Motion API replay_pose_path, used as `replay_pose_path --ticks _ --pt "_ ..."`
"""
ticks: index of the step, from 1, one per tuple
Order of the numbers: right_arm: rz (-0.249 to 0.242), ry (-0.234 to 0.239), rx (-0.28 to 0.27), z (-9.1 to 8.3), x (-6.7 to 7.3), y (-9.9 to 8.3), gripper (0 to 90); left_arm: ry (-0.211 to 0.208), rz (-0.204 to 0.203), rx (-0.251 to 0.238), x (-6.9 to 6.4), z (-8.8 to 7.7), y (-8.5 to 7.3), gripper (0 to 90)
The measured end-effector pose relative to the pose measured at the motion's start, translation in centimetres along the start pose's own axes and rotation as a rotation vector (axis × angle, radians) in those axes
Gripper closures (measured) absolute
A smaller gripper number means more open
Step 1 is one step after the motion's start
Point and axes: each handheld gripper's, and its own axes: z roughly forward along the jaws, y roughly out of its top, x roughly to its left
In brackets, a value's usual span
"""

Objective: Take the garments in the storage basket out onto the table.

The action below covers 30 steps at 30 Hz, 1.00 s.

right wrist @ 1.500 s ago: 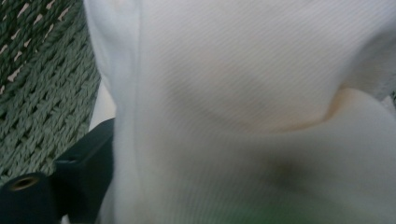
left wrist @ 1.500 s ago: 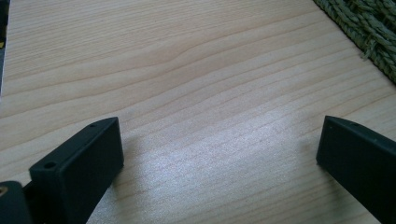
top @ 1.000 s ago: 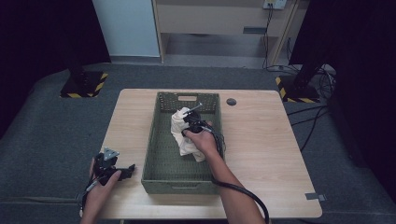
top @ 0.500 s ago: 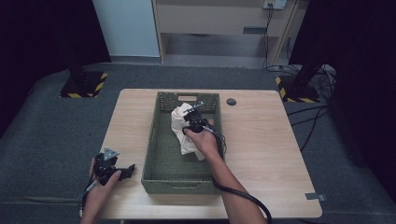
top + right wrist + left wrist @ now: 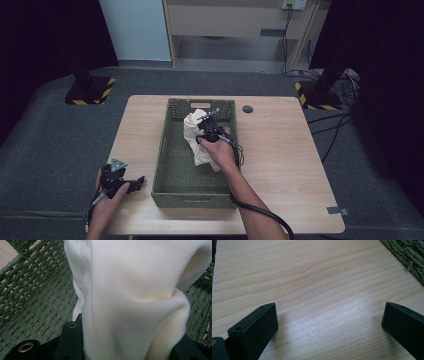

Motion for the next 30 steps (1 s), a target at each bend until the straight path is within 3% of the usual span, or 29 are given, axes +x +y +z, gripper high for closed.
replay_pose_path --ticks 8,30 --pt "-0.011 0.009 -0.016 -1.0 0.5 0.1 56.3 0.0 0.0 0.0 0.0 0.0 0.0 0.0" --pt "-0.051 0.014 -0.066 -6.0 1.4 1.1 56.4 0.0 0.001 0.0 0.0 0.0 0.0 0.0"
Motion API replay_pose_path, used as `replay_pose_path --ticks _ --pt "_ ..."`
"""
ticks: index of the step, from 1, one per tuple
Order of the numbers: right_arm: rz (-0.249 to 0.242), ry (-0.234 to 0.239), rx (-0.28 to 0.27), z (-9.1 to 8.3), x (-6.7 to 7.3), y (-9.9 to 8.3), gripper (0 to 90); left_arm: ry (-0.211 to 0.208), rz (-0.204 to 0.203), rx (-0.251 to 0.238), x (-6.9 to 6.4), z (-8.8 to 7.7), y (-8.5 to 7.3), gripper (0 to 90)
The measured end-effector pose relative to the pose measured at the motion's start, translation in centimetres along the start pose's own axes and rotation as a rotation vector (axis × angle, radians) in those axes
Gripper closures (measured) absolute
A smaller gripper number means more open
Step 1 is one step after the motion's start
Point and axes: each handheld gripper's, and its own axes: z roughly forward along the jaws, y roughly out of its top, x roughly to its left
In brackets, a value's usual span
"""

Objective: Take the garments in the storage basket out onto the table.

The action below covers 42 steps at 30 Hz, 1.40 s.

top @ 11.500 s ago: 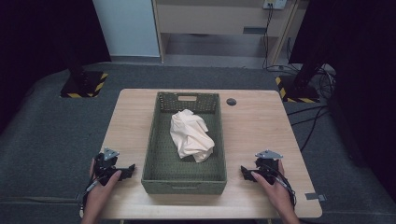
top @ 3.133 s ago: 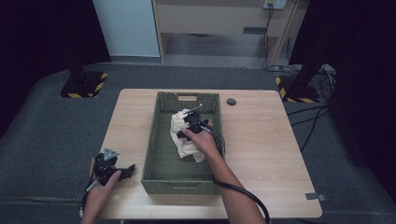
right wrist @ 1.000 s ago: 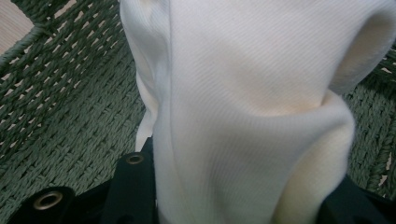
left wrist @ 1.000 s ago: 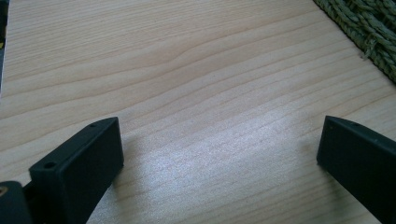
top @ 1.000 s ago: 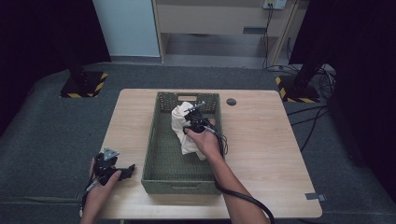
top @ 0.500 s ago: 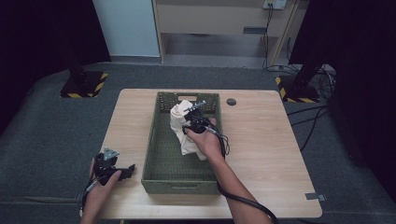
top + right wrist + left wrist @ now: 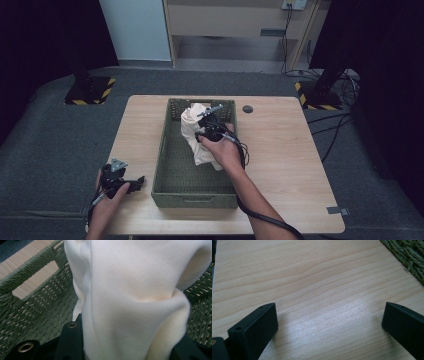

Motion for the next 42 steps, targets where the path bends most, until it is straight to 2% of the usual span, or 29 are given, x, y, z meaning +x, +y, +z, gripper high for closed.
replay_pose_path --ticks 25,32,42 --pt "-0.042 -0.008 -0.06 -5.0 0.2 1.0 56.3 0.0 0.0 0.0 0.0 0.0 0.0 0.0" --pt "-0.027 -0.009 -0.085 -6.1 -0.1 1.0 56.4 0.0 0.0 0.0 0.0 0.0 0.0 0.0" --pt "-0.031 -0.011 -0.1 -7.9 -0.5 1.0 56.3 0.0 0.0 0.0 0.0 0.0 0.0 0.0"
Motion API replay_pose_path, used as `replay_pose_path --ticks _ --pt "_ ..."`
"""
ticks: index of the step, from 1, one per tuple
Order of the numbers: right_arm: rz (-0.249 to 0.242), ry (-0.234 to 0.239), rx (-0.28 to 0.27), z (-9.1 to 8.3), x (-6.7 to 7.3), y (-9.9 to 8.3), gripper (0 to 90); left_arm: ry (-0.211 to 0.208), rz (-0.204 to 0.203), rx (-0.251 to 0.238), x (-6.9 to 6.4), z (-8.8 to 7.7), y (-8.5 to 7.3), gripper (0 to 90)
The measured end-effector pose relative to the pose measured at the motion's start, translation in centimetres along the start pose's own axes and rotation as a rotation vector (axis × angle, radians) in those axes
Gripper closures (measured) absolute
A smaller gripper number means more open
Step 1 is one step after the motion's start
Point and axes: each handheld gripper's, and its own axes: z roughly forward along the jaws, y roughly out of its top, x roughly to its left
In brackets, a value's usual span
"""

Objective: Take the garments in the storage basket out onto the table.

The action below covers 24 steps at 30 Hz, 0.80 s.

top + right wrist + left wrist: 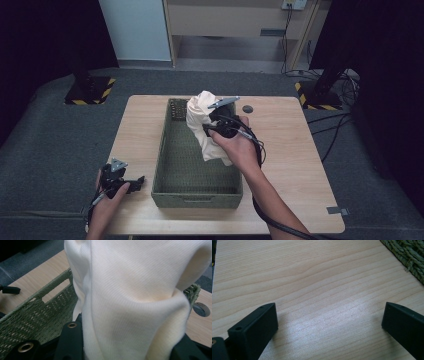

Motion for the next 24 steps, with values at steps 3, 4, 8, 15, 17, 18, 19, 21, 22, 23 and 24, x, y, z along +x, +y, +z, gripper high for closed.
replay_pose_path --ticks 3,4,8,15,17,18,19,21,22,23,24 --pt "0.001 0.0 -0.002 -0.4 -0.2 -0.1 56.3 0.0 0.0 0.0 0.0 0.0 0.0 0.0" --pt "-0.001 0.0 -0.002 -0.6 -0.2 -0.2 56.3 0.0 0.0 0.0 0.0 0.0 0.0 0.0" --pt "-0.003 -0.004 -0.005 -1.1 -0.5 -0.4 56.3 0.0 0.0 0.0 0.0 0.0 0.0 0.0" --pt "0.01 -0.006 -0.006 -1.9 -1.2 -1.1 56.3 0.0 0.0 0.0 0.0 0.0 0.0 0.0" --pt "0.012 -0.01 -0.008 -2.1 -1.4 -1.2 56.3 0.0 0.0 0.0 0.0 0.0 0.0 0.0" --pt "0.013 -0.011 -0.007 -2.3 -1.5 -1.2 56.3 0.0 0.0 0.0 0.0 0.0 0.0 0.0" --pt "0.014 -0.011 -0.01 -2.3 -1.6 -1.3 56.3 0.0 0.0 0.0 0.0 0.0 0.0 0.0" --pt "0.014 -0.01 -0.01 -2.6 -1.8 -1.4 56.3 0.0 0.0 0.0 0.0 0.0 0.0 0.0" --pt "0.017 -0.011 -0.01 -2.7 -1.9 -1.4 56.3 0.0 0.0 0.0 0.0 0.0 0.0 0.0" --pt "0.017 -0.01 -0.012 -2.8 -1.9 -1.4 56.3 0.0 0.0 0.0 0.0 0.0 0.0 0.0" --pt "0.017 -0.012 -0.011 -2.9 -2.0 -1.5 56.3 0.0 0.0 0.0 0.0 0.0 0.0 0.0"
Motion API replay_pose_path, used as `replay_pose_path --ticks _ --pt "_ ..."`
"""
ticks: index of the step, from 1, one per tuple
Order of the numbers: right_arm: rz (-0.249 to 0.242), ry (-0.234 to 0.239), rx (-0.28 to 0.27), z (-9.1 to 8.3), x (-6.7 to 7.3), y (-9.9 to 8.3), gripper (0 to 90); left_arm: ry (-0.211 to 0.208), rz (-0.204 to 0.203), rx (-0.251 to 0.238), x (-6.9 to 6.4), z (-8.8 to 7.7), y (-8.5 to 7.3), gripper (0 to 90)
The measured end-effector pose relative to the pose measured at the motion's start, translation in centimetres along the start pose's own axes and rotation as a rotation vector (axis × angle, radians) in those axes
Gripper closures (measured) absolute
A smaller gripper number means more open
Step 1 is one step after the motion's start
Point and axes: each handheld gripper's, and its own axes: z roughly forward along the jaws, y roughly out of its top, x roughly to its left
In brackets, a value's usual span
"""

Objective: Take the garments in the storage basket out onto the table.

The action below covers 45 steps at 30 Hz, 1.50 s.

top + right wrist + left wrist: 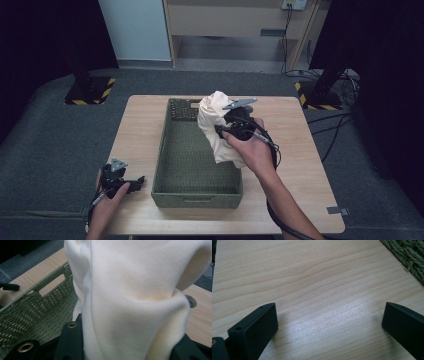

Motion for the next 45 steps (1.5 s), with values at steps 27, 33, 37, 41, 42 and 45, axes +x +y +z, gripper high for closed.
replay_pose_path --ticks 27,33,37,41,42,45 --pt "0.066 -0.019 0.004 -2.0 -4.1 -1.6 56.3 0.0 0.0 0.0 0.0 0.0 0.0 0.0" --pt "0.082 -0.029 0.002 -2.4 -5.2 -2.0 56.3 0.0 0.0 0.0 0.0 0.0 0.0 0.0" --pt "0.099 -0.038 0.004 -2.3 -6.1 -2.5 56.3 0.0 0.0 0.0 0.0 0.0 0.0 0.0" --pt "0.118 -0.046 0.007 -2.0 -6.9 -3.1 56.3 0.0 -0.001 0.0 0.0 0.0 0.0 0.0" --pt "0.124 -0.048 0.008 -1.9 -7.1 -3.3 56.3 0.001 0.0 0.0 0.0 0.0 0.0 0.0" --pt "0.139 -0.051 0.008 -1.6 -7.9 -3.9 56.3 0.001 0.0 0.0 0.0 0.0 0.0 0.0"
